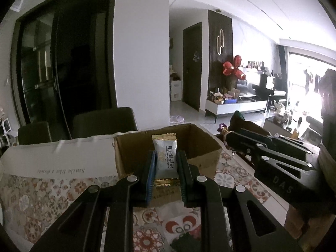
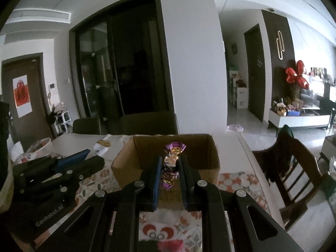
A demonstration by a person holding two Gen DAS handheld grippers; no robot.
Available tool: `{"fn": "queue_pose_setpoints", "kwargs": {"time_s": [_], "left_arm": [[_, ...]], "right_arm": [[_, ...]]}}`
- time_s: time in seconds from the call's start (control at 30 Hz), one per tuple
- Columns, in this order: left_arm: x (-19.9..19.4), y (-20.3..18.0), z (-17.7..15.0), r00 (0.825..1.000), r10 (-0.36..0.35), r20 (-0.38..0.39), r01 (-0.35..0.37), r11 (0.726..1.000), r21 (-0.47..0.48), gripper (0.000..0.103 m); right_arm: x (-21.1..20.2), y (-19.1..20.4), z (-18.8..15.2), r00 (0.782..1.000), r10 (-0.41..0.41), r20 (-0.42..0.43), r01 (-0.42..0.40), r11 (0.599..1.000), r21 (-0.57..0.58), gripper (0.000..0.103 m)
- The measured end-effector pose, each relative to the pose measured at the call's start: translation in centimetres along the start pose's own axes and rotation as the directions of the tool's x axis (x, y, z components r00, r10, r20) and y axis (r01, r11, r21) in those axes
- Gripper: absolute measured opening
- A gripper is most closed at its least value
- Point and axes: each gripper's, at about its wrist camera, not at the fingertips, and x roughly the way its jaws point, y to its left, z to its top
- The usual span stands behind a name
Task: Organize snacks
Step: 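Lift both snacks into the cardboard box and open both tools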
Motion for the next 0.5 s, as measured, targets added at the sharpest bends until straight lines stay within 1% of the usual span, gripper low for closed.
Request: {"fn": "queue_pose_setpoints", "kwargs": {"time_s": [0.27,0.5], "left_arm": [[4.0,1.2,3.0,0.999,-0.011,-0.038,0.010,1.000,-0.014,0.021],[8.2,2.2,4.4,0.994,-0.028,-0.107,0.025,0.999,-0.031,0.021]], "right_arm": [[3.4,-0.7,2.2,1.000,0.010,-0.018,-0.010,1.000,-0.020,0.018],[6.7,-1.6,3.5,0.997,0.020,-0.071,-0.022,0.999,-0.024,0.018]]}}
